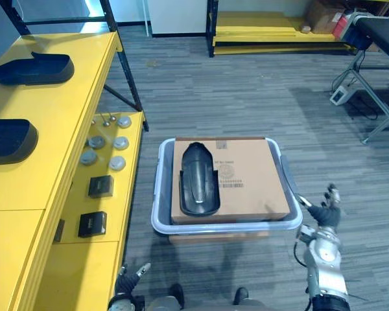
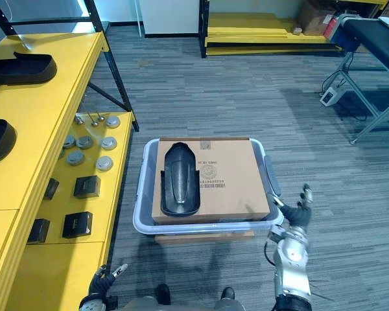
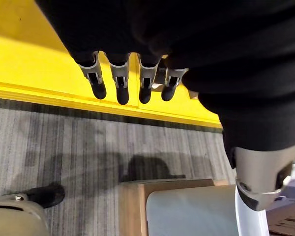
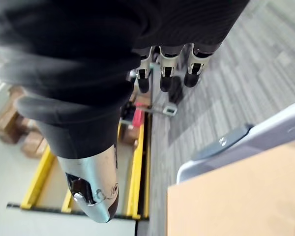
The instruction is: Walk over and take plastic housings, then place them on the shelf
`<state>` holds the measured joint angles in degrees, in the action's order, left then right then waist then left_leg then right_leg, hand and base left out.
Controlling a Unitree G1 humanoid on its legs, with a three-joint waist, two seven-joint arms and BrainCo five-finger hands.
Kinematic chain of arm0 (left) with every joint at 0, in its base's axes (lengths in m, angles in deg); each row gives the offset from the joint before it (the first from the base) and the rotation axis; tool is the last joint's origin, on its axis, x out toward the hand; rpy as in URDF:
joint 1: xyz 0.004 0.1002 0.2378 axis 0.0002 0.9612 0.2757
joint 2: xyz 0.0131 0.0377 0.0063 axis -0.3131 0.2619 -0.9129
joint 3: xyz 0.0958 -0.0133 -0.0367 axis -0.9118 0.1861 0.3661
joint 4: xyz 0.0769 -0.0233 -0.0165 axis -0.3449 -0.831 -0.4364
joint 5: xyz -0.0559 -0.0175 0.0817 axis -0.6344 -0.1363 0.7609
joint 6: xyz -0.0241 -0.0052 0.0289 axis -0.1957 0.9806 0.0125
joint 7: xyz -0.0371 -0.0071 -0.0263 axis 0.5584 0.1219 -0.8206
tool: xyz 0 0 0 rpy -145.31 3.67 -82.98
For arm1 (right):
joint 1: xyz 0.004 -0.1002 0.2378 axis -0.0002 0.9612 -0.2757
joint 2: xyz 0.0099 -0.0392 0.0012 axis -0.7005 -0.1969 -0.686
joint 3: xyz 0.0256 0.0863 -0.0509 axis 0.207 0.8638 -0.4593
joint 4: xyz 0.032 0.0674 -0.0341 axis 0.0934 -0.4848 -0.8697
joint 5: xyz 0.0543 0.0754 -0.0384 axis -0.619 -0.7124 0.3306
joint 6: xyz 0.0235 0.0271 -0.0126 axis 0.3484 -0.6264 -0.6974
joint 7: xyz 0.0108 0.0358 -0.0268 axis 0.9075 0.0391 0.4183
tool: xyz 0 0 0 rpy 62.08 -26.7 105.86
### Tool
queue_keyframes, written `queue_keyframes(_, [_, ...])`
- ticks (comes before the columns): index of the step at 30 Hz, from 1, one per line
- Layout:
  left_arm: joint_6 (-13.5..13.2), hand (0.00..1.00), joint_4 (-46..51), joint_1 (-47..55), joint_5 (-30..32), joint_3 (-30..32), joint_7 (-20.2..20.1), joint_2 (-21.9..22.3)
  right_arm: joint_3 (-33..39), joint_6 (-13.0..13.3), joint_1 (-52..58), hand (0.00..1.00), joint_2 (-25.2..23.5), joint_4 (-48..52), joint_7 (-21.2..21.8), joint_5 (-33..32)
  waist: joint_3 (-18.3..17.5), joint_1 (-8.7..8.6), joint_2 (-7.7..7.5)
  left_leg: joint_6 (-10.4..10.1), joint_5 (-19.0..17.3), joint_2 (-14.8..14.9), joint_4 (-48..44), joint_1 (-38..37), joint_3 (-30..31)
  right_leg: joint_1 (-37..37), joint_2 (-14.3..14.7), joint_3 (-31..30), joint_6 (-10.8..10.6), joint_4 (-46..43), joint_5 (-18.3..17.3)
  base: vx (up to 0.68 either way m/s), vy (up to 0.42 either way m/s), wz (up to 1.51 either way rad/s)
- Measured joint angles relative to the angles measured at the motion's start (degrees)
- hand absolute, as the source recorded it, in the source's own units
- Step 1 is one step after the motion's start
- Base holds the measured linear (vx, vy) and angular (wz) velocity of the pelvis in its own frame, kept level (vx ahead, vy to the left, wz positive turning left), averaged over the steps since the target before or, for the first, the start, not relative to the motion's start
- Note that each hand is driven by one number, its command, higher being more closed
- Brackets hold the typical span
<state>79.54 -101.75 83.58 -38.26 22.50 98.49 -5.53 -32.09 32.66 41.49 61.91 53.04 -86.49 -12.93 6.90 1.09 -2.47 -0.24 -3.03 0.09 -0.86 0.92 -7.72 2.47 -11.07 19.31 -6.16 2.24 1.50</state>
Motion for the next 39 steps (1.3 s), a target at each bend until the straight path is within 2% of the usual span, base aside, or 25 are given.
queue_keyframes(2, [-0.1, 0.0, 0.0, 0.0, 0.0, 0.0, 0.0, 0.0, -1.1, -0.2, -3.3, 0.0, -0.1, -1.4, 0.3, 2.6, 0.0, 0.18, -0.05, 0.2, 1.0, -0.3, 1.2, 0.6, 0.6, -0.8, -0.2, 0.6, 0.1, 0.0, 0.2, -0.06, 0.009, 0.19])
queue_keyframes(4, [-0.5, 0.0, 0.1, 0.0, 0.0, 0.0, 0.0, -0.1, -1.0, -1.5, -6.9, 0.0, 0.0, -5.3, 0.4, 4.9, 0.1, 0.73, -0.13, 0.4, 2.0, -0.6, 2.4, 1.1, 1.4, -1.5, -0.2, 1.1, 0.2, 0.0, 0.6, -0.05, 0.013, 0.18])
queue_keyframes(5, [-0.7, 0.0, 0.4, -0.1, 0.0, 0.0, 0.0, -0.1, -1.0, -2.5, -9.2, 0.0, 0.0, -8.4, 0.3, 6.0, 0.2, 1.64, -0.3, 0.5, 2.5, -0.7, 2.9, 1.5, 1.5, -1.9, -0.3, 1.2, 0.2, 0.1, 0.7, -0.03, 0.011, 0.13])
queue_keyframes(9, [-0.8, 0.0, 1.0, -0.8, 0.0, 0.0, 0.2, -0.1, -1.1, -5.1, -15.9, 0.0, -0.2, -18.0, -0.9, 7.7, 1.7, 3.37, -0.48, 0.8, 3.4, -1.3, 2.9, 3.1, 3.4, -2.2, -0.7, 3.1, -0.1, 0.7, 1.0, -0.04, 0.01, 0.28])
queue_keyframes(10, [-0.7, 0.0, 1.1, -1.0, 0.0, 0.1, 0.3, -0.2, -0.9, -6.4, -19.9, 0.0, -1.0, -21.8, -1.9, 8.9, 3.0, 4.36, -0.5, 0.9, 3.9, -1.4, 2.9, 4.5, 4.0, -3.2, -0.7, 3.7, -0.1, 0.8, 1.5, -0.05, 0.015, 0.17])
queue_keyframes(13, [-0.7, 0.0, 1.2, -1.7, -0.1, 0.1, 0.5, -0.4, -0.7, -7.6, -25.5, 0.0, -1.1, -27.1, -2.8, 9.9, 5.5, 5.04, -0.56, 1.0, 4.6, -1.6, 2.8, 6.0, 5.0, -4.0, -0.8, 4.4, 0.0, 0.9, 1.9, -0.05, 0.017, 0.19])
queue_keyframes(15, [-0.7, 0.0, 2.2, -2.1, -0.1, 0.0, 1.0, -0.4, 0.5, -9.0, -31.0, 0.0, -1.2, -31.8, -4.0, 10.2, 8.0, 6.18, -0.68, 1.1, 4.8, -1.6, 1.8, 7.8, 5.8, -4.9, -0.8, 4.9, 0.6, 0.9, 2.5, -0.06, 0.033, 0.22])
queue_keyframes(20, [-0.7, 0.0, 3.2, -4.1, -1.2, -1.0, 2.4, -0.7, 2.9, -11.1, -40.8, 0.0, -0.4, -41.2, -5.5, 11.0, 11.1, 6.55, -0.92, 1.2, 4.6, -1.6, -2.3, 12.5, 7.9, -6.4, -1.1, 5.1, 1.2, 0.7, 3.8, -0.03, 0.052, 0.26])
queue_keyframes(23, [-0.8, 0.0, 3.4, -7.2, -2.1, -1.8, 3.2, -0.7, 4.7, -12.1, -46.3, 0.0, 1.6, -46.3, -7.8, 12.2, 13.2, 7.65, -0.93, 1.4, 4.1, -1.3, -4.2, 14.3, 8.1, -8.0, -1.1, 4.8, 1.3, -0.9, 4.0, -0.09, 0.054, 0.05])
queue_keyframes(24, [-0.8, 0.0, 3.4, -8.1, -2.4, -2.2, 3.8, -0.6, 4.7, -13.0, -47.5, 1.0, 2.2, -47.3, -8.3, 12.7, 13.2, 7.69, -0.92, 1.4, 4.0, -1.3, -4.6, 15.1, 8.5, -8.5, -1.1, 4.8, 1.4, -1.2, 4.1, -0.09, 0.052, 0.08])
queue_keyframes(30, [-0.8, 0.0, 3.7, -9.2, -3.0, -3.9, 4.3, -0.7, 4.1, -15.1, -50.2, 1.0, 3.0, -49.6, -9.0, 14.6, 14.0, 7.51, -0.8, 0.8, 3.6, -1.0, -5.6, 16.2, 8.6, -9.4, -0.9, 4.1, 1.4, -1.4, 4.1, -0.08, 0.027, -0.03])
queue_keyframes(39, [-0.7, 0.0, 3.7, -10.6, -4.6, -6.6, 5.3, -0.7, 4.1, -15.5, -50.5, 1.0, 4.0, -51.9, -7.6, 14.3, 14.5, 7.25, -0.88, 0.6, 4.0, -0.4, -6.0, 16.3, 7.3, -10.0, 0.0, 2.6, 1.4, -0.9, 4.1, -0.02, 0.004, -0.08])
